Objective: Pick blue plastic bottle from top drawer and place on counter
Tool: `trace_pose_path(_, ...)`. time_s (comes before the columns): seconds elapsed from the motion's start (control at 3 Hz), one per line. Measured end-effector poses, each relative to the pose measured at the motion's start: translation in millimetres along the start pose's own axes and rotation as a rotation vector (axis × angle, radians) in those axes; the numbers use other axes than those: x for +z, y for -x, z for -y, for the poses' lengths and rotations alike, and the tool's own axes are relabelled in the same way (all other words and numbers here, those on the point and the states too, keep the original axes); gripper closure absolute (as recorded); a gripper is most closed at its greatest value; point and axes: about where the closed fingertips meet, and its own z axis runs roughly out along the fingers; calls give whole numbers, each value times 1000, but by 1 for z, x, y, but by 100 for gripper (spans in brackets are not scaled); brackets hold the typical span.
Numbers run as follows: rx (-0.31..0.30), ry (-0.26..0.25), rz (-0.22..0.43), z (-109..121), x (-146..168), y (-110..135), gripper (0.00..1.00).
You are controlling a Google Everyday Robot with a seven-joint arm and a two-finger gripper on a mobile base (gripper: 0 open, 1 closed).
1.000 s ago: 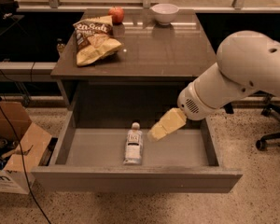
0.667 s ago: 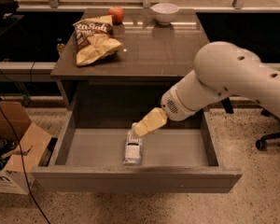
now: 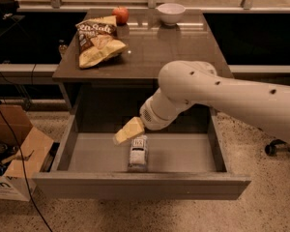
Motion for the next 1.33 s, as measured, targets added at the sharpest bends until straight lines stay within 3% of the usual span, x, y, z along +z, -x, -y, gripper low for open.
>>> trace_pose_path(0.67,130,7,-152,2,78,-20,0)
trace_pose_path(1.0,188,28,-205,6,99,-37,19)
trace_pose_path(1.33,226,30,-217,13,100,-47,42)
